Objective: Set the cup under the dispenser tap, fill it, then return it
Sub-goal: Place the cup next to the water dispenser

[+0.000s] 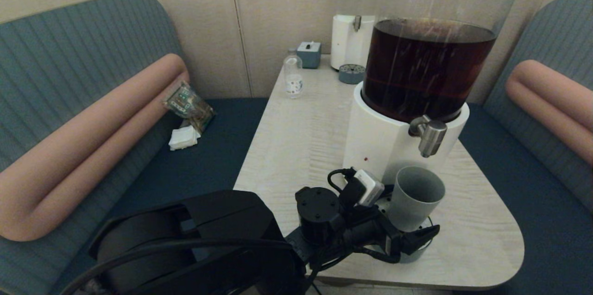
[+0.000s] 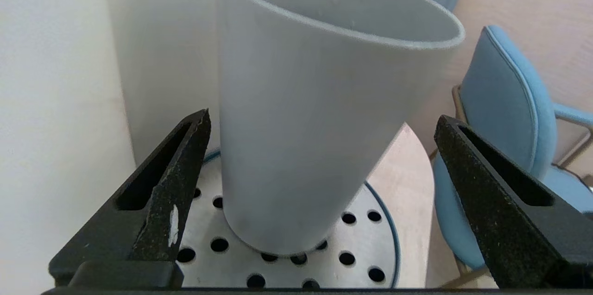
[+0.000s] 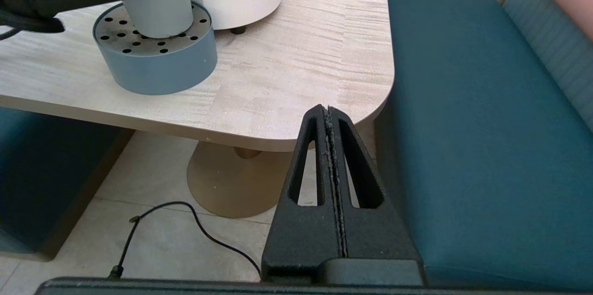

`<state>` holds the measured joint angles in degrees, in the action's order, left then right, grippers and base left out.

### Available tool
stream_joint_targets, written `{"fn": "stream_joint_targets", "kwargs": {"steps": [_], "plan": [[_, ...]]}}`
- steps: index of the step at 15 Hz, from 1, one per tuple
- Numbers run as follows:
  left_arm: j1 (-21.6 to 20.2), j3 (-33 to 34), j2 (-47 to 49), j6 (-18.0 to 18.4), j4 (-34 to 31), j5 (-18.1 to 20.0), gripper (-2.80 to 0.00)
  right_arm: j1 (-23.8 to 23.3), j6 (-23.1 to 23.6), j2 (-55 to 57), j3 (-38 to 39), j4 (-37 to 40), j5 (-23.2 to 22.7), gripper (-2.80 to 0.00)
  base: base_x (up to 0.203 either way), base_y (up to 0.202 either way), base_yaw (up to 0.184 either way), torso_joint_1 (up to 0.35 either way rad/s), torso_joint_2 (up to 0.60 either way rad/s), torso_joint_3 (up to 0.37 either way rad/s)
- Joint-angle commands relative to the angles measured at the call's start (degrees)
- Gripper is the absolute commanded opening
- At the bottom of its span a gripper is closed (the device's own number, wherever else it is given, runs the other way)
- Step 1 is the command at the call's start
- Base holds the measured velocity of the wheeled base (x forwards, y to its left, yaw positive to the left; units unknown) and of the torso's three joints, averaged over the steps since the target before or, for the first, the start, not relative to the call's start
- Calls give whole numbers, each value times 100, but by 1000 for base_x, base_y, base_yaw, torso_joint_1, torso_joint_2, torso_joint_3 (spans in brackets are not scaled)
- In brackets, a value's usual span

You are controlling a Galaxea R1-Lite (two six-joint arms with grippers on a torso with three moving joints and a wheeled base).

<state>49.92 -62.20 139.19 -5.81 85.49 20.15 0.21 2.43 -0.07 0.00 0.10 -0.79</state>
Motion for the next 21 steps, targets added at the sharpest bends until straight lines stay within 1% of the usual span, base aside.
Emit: {"fn": "stream_joint_targets", "kwargs": {"steps": [1,6,8,9,14,17,21], "plan": [[0,-68,53,-2,46,6,0,6,4,-1,9,-1,0,-280,0,0,0,0,0,0],[0,-283,180,12,29,-49,0,4,4,-1,1,-1,-2,-280,0,0,0,0,0,0],[0,-362,239,19,29,-226,0,4,4,-1,7,-1,0,-280,0,0,0,0,0,0],[0,-398,249,19,29,-258,0,4,4,-1,1,-1,0,-280,0,0,0,0,0,0],[0,-503,345,18,20,-275,0,-1,4,-1,3,-1,-4,-280,0,0,0,0,0,0],[0,-603,403,45,29,-426,0,6,4,-1,9,-1,-3,-280,0,0,0,0,0,0],[0,-675,407,42,20,-442,0,2,4,-1,9,-1,-5,-280,0,0,0,0,0,0]]}}
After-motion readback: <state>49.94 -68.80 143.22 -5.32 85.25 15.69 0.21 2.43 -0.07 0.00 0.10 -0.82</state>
